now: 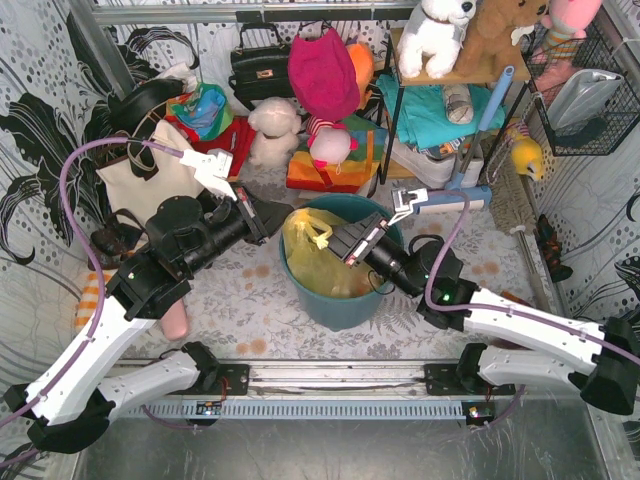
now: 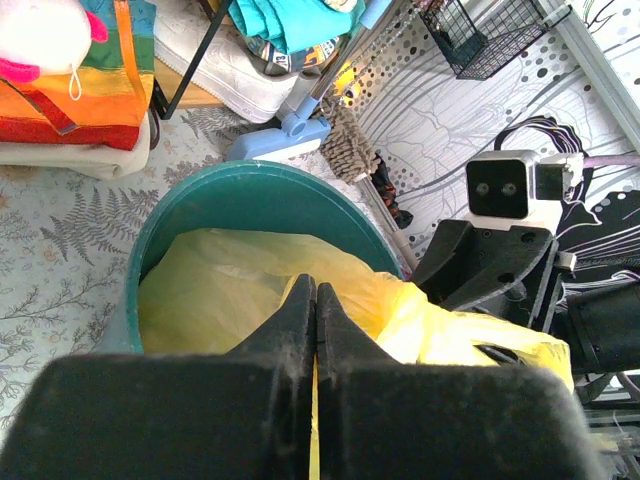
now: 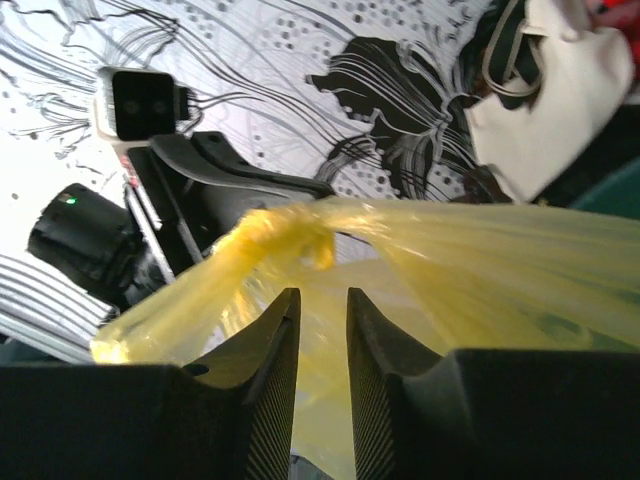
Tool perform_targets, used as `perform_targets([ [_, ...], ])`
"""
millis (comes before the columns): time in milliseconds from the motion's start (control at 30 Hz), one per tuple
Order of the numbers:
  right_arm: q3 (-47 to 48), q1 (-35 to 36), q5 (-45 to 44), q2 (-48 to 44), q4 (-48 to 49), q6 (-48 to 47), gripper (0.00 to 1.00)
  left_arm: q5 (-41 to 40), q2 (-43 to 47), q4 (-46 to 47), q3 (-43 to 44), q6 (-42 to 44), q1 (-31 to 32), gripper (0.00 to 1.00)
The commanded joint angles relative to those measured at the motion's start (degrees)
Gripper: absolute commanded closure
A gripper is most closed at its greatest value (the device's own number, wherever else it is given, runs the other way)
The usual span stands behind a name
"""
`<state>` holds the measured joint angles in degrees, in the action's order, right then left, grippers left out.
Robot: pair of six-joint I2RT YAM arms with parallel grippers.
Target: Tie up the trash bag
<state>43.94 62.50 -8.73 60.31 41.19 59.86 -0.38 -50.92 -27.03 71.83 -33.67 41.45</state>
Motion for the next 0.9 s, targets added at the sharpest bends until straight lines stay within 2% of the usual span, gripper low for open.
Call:
perform_targets([
  [0,-0.78,0.33,-3.28,-4.89,-11.47,0.56,0.75,0.13,0.68,1.49,1.51,1.65,-0.36,1.00],
  [100,-0.52,0.34,-5.17,-8.44,-15.74,-0.53,0.78,0.02,0.85,1.56,1.70,1.81,-0.32,1.00],
  [233,1.51,0.28,-6.92,-12.26,-20.78,-2.34,0.78,0.06,1.29,1.92,2.04,2.18,-0.32,1.00],
  [400,5.75,0.30,-3.14,-11.61,-22.36,-3.52,0.57,0.35,1.50,2.49,2.58,3.14,-0.34,1.00],
  [500,8.48,0.34,0.47,-9.72,-21.81,-3.45,0.50,1.24,1.43,3.11,2.88,3.31,-0.32,1.00],
  [667,10.29,0.30,4.43,-7.76,-20.41,-2.84,0.45,2.21,1.48,4.54,2.88,3.43,-0.32,1.00],
  [867,11.85,0.30,7.42,-6.51,-21.47,-2.05,0.45,2.92,1.60,5.90,3.09,3.69,-0.40,1.00],
])
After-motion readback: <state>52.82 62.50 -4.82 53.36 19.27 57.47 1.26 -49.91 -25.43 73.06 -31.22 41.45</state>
